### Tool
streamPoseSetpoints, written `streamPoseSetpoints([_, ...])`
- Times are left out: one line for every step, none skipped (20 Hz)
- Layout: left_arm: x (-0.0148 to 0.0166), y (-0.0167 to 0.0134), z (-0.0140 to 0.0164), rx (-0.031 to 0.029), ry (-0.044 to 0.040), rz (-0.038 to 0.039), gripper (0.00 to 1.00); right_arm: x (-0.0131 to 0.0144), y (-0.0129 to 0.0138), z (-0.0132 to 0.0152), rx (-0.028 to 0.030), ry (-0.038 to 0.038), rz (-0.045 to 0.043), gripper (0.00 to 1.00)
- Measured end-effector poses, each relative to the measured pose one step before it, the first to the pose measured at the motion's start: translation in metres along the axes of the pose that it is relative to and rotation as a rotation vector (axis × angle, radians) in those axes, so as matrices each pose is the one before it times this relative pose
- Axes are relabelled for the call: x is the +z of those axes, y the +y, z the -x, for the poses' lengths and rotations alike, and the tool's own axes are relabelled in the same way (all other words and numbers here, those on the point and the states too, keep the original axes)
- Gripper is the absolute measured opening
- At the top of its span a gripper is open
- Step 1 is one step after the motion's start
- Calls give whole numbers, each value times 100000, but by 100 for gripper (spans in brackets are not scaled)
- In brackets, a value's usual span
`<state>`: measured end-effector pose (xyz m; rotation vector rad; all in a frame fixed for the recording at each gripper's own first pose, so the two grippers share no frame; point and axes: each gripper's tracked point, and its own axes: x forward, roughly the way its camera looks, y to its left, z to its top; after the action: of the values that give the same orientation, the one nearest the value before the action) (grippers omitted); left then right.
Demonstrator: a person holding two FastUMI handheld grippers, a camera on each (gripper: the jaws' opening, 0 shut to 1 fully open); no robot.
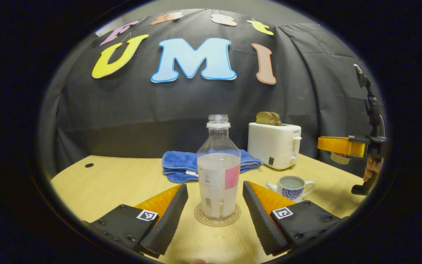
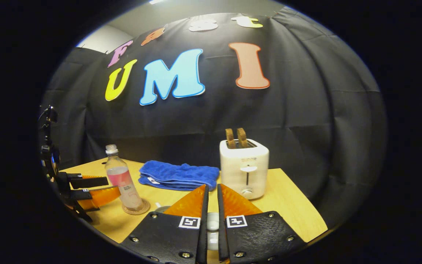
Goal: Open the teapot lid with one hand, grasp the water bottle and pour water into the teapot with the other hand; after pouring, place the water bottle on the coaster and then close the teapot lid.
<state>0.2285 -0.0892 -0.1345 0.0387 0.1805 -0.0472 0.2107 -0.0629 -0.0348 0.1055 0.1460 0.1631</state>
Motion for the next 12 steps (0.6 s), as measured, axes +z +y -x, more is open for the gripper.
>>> streamPoseSetpoints([-107, 3, 393, 243, 228, 949, 100, 128, 1252, -588, 2932, 697, -1150, 12])
streamPoseSetpoints([-192, -126, 278, -50, 10, 398, 100, -20, 953, -624, 2426, 406, -1392, 12])
streamPoseSetpoints([-6, 149, 344, 970, -331, -98, 100, -38, 785, -658, 1848, 882, -1608, 12])
streamPoseSetpoints([15, 152, 323, 630, -848, -377, 100, -161, 764, -701, 2115, 496, -2443, 12])
streamPoseSetpoints([20, -76, 214, -63, -894, -305, 100, -327, 651, -730, 1612, 783, -2780, 12])
streamPoseSetpoints([27, -27, 252, -215, -1293, 287, 100, -609, 449, -725, 1310, 1490, -2496, 12])
streamPoseSetpoints([181, -339, 14, -904, -1250, 1283, 100, -474, 290, -777, 357, 1221, -1899, 12])
streamPoseSetpoints([-65, -499, 124, -1539, -413, 1686, 100, -502, 36, -658, -597, 719, -1102, 12])
streamPoseSetpoints([72, -337, -27, -970, 40, 1498, 100, -425, 13, -611, -558, 529, -786, 12])
streamPoseSetpoints([-21, -304, 222, -900, 145, 894, 100, -532, 223, -472, 28, 796, -691, 12])
streamPoseSetpoints([241, -85, 146, -315, -713, 398, 100, -526, 235, -465, -59, 1049, 154, 12])
streamPoseSetpoints([-15, -51, 31, -457, -315, -95, 100, -765, 200, -388, -310, 903, 1183, 12])
